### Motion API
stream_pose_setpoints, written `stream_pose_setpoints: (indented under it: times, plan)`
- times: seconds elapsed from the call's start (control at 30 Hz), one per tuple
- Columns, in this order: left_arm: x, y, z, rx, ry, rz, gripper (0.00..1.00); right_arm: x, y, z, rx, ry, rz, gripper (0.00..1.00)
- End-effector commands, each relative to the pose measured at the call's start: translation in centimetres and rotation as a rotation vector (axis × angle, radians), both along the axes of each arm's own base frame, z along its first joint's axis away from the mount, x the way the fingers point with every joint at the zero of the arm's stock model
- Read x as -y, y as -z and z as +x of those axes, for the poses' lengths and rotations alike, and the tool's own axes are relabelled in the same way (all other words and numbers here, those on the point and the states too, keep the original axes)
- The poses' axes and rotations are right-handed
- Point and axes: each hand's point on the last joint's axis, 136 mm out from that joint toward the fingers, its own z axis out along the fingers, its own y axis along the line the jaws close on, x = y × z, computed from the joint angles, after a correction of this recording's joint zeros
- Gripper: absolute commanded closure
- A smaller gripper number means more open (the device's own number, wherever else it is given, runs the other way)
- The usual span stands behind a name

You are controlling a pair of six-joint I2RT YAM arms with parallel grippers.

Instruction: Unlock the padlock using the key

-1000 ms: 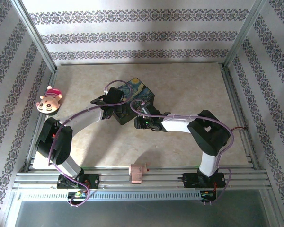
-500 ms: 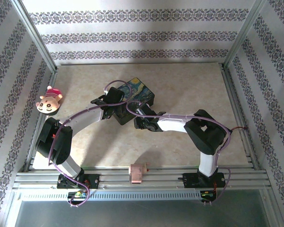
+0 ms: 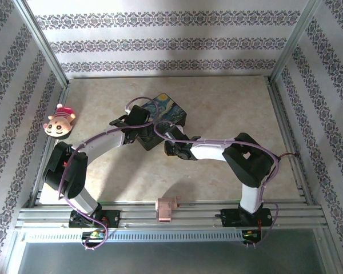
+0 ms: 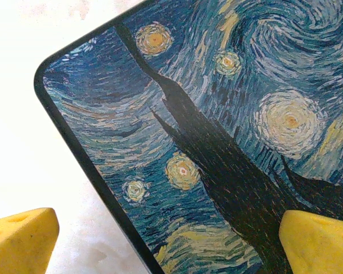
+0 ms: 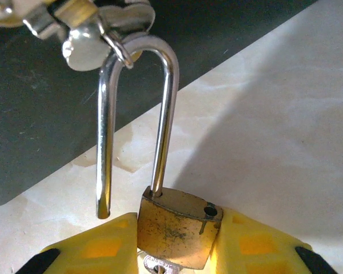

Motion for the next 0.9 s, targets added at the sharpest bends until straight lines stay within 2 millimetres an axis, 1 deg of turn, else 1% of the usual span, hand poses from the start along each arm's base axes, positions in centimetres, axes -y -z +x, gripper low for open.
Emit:
stream_pose_setpoints:
  times: [0.0, 0.07, 0.17, 0.33, 0.63, 0.87]
  plan:
    - [-1.8, 2.2, -1.4, -0.072, -0.027, 0.039, 0.01, 0.8, 0.1, -0.3, 0.001, 0.044, 0.008, 0.99]
    - [-1.8, 2.4, -1.7, -0.077, -0.036, 0.030, 0.01, 0.4, -0.2, -0.2, 0.001, 0.048, 0.056, 1.00]
    - [-1.4, 2.8, -2.2, -0.090, -0.030, -0.004, 0.01, 0.0, -0.5, -0.1, -0.001, 0.059, 0.110, 1.00]
    - [-1.1, 3.3, -2.9, -0.107, -0.027, -0.033, 0.01, -0.4, -1.1, 0.1, -0.003, 0.090, 0.177, 1.00]
    - [-0.5, 3.8, -3.4, -0.111, -0.011, -0.085, 0.01, -0.4, -1.4, 0.4, -0.016, 0.149, 0.280, 1.00]
    - [-0.3, 3.9, -3.8, -0.105, 0.003, -0.105, 0.01, -0.3, -1.4, 0.6, -0.010, 0.169, 0.318, 1.00]
